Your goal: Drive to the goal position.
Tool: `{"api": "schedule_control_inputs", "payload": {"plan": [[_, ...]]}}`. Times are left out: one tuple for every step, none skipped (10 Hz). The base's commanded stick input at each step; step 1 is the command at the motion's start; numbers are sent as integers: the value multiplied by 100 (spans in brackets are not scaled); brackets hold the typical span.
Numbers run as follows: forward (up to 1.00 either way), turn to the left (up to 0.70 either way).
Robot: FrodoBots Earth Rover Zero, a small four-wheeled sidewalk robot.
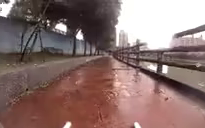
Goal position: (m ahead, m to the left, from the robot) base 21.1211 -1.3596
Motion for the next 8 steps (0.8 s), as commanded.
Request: {"api": "schedule_control_inputs", "payload": {"plan": [[50, 0], [50, 0], [50, 0], [50, 0], [50, 0], [50, 0], [50, 0], [50, 0]]}}
